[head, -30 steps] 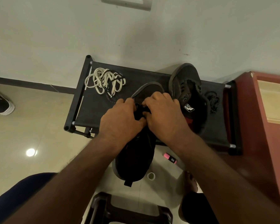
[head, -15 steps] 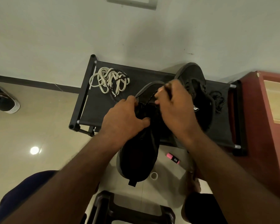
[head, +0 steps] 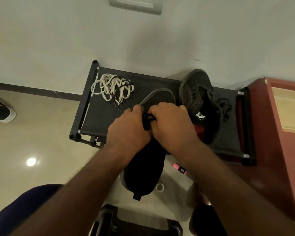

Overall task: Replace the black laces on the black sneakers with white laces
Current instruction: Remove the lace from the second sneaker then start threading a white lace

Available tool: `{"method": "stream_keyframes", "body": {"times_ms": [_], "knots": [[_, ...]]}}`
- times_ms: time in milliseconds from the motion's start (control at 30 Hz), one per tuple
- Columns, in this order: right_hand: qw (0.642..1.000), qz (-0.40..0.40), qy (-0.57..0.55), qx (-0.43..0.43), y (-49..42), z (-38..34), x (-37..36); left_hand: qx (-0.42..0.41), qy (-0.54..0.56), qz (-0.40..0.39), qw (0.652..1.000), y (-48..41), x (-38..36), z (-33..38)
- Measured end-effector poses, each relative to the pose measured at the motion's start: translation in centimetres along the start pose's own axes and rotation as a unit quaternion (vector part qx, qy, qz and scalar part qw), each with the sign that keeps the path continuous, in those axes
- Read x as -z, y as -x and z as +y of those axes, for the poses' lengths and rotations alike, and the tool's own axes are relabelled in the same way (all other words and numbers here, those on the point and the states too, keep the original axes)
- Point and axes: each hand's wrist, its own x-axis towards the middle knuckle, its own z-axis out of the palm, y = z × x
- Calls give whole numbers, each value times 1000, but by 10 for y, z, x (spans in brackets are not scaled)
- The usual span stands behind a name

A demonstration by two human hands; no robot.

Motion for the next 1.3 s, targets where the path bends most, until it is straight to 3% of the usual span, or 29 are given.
{"method": "stream_keyframes", "body": {"times_ms": [167, 300, 500, 600, 667, 700, 767, 800, 833, 867, 900, 967, 1067, 1133, 1200, 1300], "knots": [[997, -36, 69, -22, 5, -1, 7, -7, -6, -10, 1000, 1, 1, 1], [998, -29, 46, -36, 3, 1, 5, -4, -4, -9, 1000, 0, -1, 0], [992, 70, -85, -62, -2, 12, -7, 2, -2, -1, 1000, -1, -1, 0], [956, 185, -219, -55, -1, 16, -15, 4, -4, 2, 1000, 0, 0, 1], [890, 206, -398, -88, -2, 12, -16, 3, -1, -3, 1000, 1, 1, 1], [815, 191, -533, -123, -3, 8, -11, 3, 3, -5, 1000, 1, 1, 1], [614, 145, -755, -176, -7, 4, 1, 3, 10, -8, 1000, 1, 2, 1], [553, 142, -799, -188, -8, 6, 7, 5, 12, -11, 1000, 1, 3, 1], [518, 148, -818, -202, -8, 9, 11, 7, 14, -14, 1000, 1, 3, 0], [504, 158, -823, -210, -8, 13, 13, 8, 14, -17, 1000, 1, 3, 0], [507, 169, -817, -215, -9, 17, 13, 9, 14, -17, 1000, 1, 3, 0], [582, 181, -763, -214, -8, 22, 13, 10, 14, -15, 1000, 0, 3, 0], [805, 160, -546, -168, -5, 25, 8, 17, 18, -26, 999, -1, 4, -1], [915, 137, -370, -88, -3, 25, 2, 19, 16, -27, 999, -1, 3, -2], [970, 81, -230, -25, -2, 22, -3, 22, 13, -23, 999, -1, 2, -2], [995, -10, -91, -26, -1, 17, 0, 29, 14, -26, 999, -2, 2, -3]]}}
